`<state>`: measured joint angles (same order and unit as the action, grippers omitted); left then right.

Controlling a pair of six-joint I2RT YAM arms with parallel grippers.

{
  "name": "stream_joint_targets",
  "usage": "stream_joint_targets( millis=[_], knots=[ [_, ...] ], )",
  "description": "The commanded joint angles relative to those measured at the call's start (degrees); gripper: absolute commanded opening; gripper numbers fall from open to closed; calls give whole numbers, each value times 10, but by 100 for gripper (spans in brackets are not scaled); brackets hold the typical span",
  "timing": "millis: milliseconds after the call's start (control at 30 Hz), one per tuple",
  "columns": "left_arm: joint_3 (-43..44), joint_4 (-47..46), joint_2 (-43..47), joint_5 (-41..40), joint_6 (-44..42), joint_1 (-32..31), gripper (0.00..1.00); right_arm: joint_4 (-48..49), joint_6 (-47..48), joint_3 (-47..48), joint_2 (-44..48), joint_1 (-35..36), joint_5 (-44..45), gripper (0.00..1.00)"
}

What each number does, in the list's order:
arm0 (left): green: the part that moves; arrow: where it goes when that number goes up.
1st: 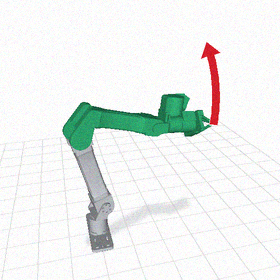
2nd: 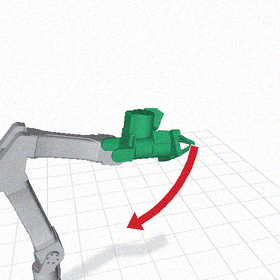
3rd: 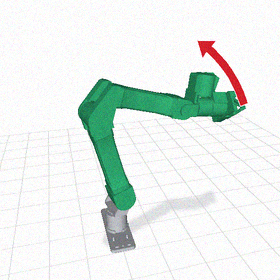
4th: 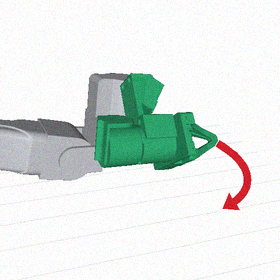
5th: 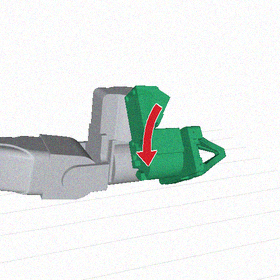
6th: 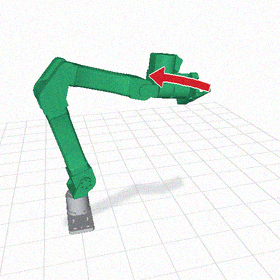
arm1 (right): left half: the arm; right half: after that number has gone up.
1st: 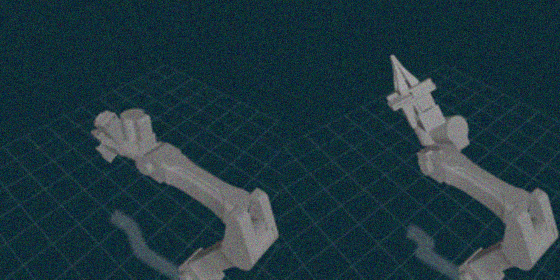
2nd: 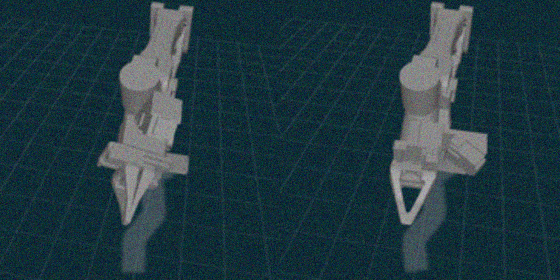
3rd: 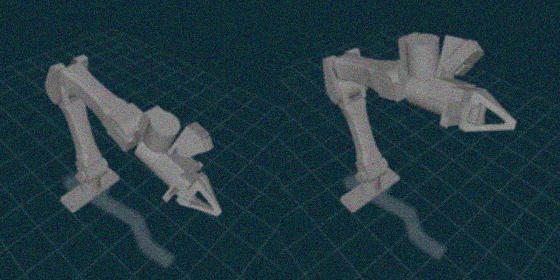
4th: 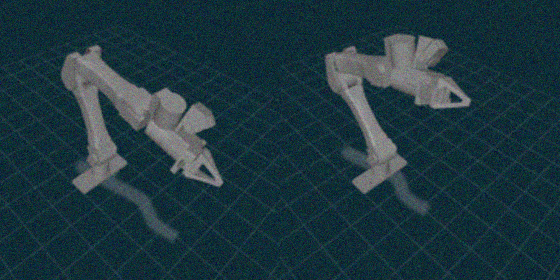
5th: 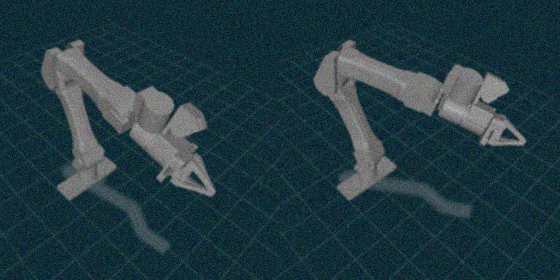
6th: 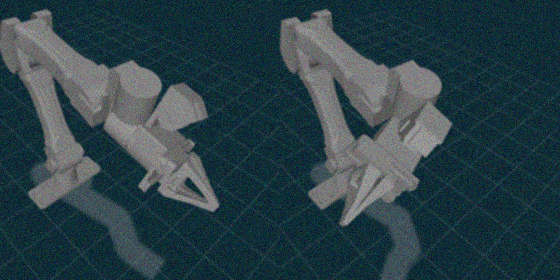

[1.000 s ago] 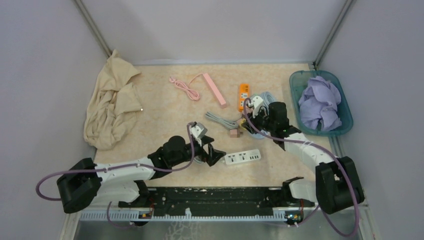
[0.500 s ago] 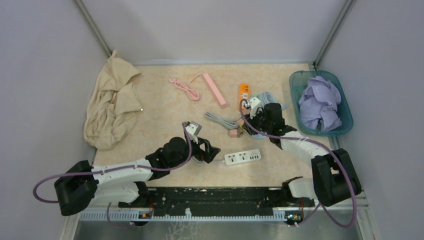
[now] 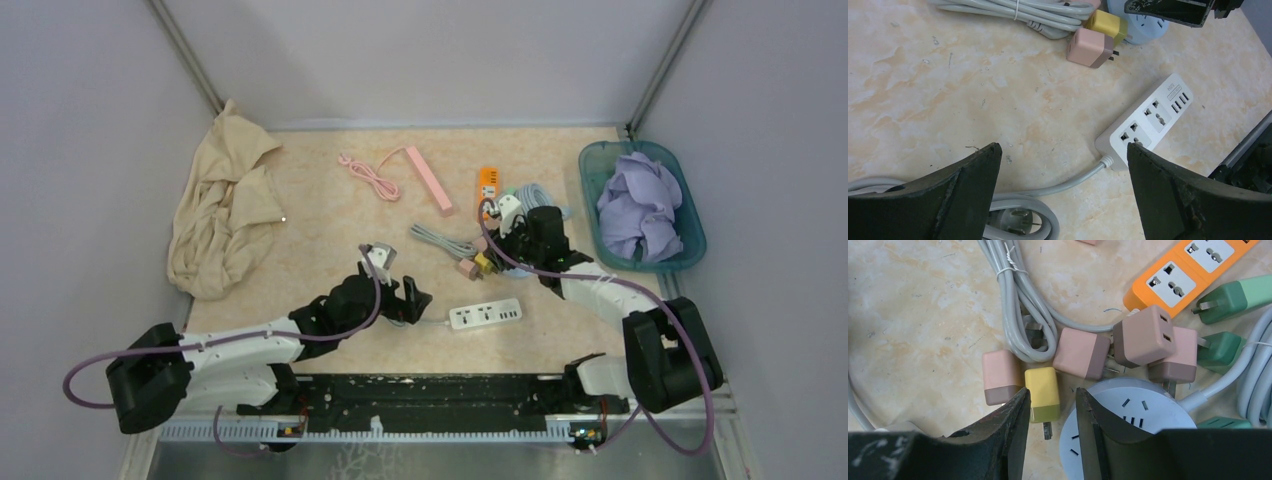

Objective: Pull the plug off the socket

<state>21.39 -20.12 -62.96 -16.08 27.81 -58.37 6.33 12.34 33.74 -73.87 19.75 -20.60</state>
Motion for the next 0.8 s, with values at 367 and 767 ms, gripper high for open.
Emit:
stream_joint_targets(
  millis=[367,767],
  knots=[
    [21,79,127,-70,15,3,100,-112,71,93,50,-16,-66,44],
    [220,305,203,-195,-94,3,100,-234,48,190,182,-135,-185,98]
  ],
)
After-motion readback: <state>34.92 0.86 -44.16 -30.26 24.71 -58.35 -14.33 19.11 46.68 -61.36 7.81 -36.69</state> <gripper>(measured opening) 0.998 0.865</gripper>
